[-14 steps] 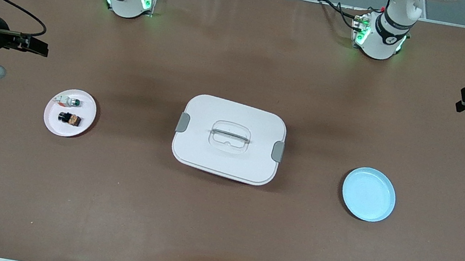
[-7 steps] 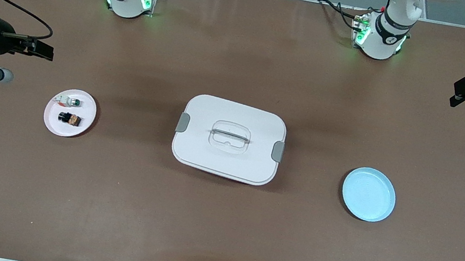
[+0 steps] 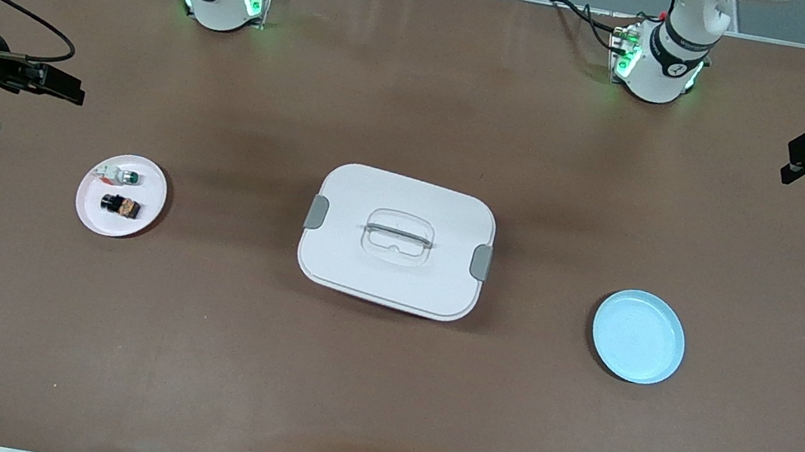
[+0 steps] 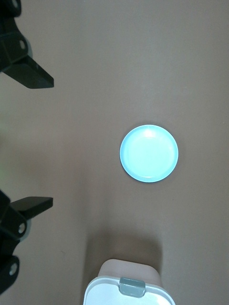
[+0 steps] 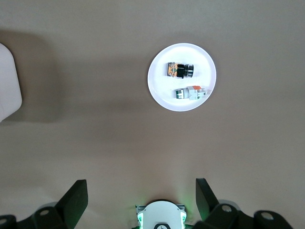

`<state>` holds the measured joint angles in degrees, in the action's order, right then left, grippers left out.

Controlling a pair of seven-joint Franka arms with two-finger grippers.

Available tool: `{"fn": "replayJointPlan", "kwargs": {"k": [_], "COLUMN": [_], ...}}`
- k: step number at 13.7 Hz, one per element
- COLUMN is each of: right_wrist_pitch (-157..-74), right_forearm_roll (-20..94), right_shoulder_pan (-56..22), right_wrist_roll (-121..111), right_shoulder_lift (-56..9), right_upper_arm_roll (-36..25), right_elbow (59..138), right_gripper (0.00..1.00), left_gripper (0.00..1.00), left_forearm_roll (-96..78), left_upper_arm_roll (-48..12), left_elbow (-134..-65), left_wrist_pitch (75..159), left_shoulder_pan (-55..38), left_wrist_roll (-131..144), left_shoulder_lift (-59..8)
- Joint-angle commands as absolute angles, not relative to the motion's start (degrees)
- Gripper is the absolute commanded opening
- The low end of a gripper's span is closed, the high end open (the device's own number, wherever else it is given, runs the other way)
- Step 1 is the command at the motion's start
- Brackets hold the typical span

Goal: Transfer orange switch to right arm and place

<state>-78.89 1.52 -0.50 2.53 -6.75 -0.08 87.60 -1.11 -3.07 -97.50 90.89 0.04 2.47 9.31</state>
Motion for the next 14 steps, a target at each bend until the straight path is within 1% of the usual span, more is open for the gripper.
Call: {"fn": "replayJointPlan", "kwargs": {"k": [1, 3, 6, 12, 14], "right_wrist_pitch": [-77.1, -75.8, -75.6, -78.4, -80.0], "right_forearm_roll": [3.3, 4.2, 4.1, 4.4, 3.2], "right_shoulder_pan": [0.7, 2.0, 1.4, 1.1, 0.9], "right_wrist_roll": [3.2, 2.6, 2.1, 1.7, -3.0], "right_shoulder_lift": [-7.6, -7.6, -7.3, -7.0, -6.9], "right_upper_arm_roll": [-0.2, -0.1, 0.3, 0.3, 0.3], "right_elbow": [84.9, 85.0, 85.3, 85.3, 85.3], "right_gripper": [1.0, 1.0, 1.0, 1.0, 1.0], "left_gripper": [1.0, 1.0, 1.0, 1.0, 1.0], "left_forearm_roll": [-0.5, -0.5, -0.5, -0.5, -0.5], "left_upper_arm_roll": [-3.1, -3.1, -3.2, -3.2, -3.2], "left_elbow": [-97.4, -97.4, -97.4, -97.4, -97.4], "left_wrist_pitch": [90.1, 90.1, 90.1, 89.7, 89.7], "left_shoulder_pan": [0.0, 0.0, 0.0, 0.0, 0.0], "left_wrist_roll": [2.8, 2.8, 2.8, 2.8, 2.8], "left_shoulder_lift": [9.9, 9.9, 10.0, 10.0, 9.9]}}
